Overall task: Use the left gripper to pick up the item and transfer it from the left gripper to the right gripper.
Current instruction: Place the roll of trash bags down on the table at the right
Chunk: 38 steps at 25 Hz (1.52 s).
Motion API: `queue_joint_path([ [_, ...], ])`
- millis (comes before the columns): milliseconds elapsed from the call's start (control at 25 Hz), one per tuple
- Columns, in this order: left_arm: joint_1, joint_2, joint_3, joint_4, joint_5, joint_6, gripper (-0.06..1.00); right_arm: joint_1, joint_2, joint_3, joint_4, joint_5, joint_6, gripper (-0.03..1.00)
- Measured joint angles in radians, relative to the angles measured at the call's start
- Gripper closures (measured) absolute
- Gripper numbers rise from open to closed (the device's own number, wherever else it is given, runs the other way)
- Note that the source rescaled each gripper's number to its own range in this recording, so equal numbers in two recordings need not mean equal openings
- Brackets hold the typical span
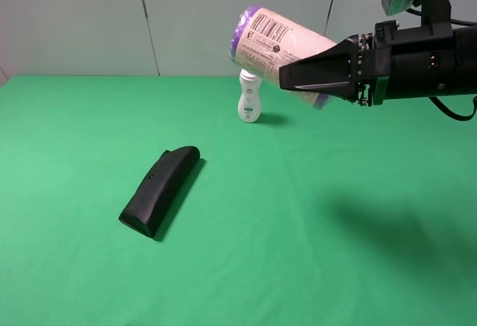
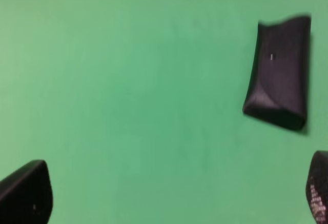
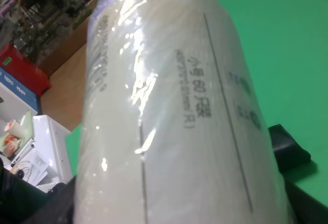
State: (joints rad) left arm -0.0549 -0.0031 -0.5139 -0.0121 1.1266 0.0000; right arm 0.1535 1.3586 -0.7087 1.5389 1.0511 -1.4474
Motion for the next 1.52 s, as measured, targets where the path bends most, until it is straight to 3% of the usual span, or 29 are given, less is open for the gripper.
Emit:
queue_joint_path([
  [320, 0.000, 0.000, 0.036, -0.024, -0.060, 0.000, -0.06, 0.000, 0.000, 0.000, -0.018, -0.019, 0.032, 0.96],
  [520, 0.000, 0.000, 0.038, -0.024, -0.061, 0.000, -0.06, 0.000, 0.000, 0.000, -0.097, -0.057, 0.057, 0.96],
  [1080, 0.027, 0.000, 0.038, -0.024, -0.061, 0.000, -0.06, 0.000, 0.019, 0.000, -0.524, -0.470, 0.328, 0.96],
  [1280, 0.075, 0.000, 0.038, -0.024, -0.061, 0.000, -0.06, 0.000, 0.111, 0.000, -0.564, -0.561, 0.356, 0.96],
  [1520, 0.076, 0.000, 0.038, -0.024, -0.061, 0.000, -0.06, 0.000, 0.217, 0.000, -0.566, -0.618, 0.356, 0.97],
])
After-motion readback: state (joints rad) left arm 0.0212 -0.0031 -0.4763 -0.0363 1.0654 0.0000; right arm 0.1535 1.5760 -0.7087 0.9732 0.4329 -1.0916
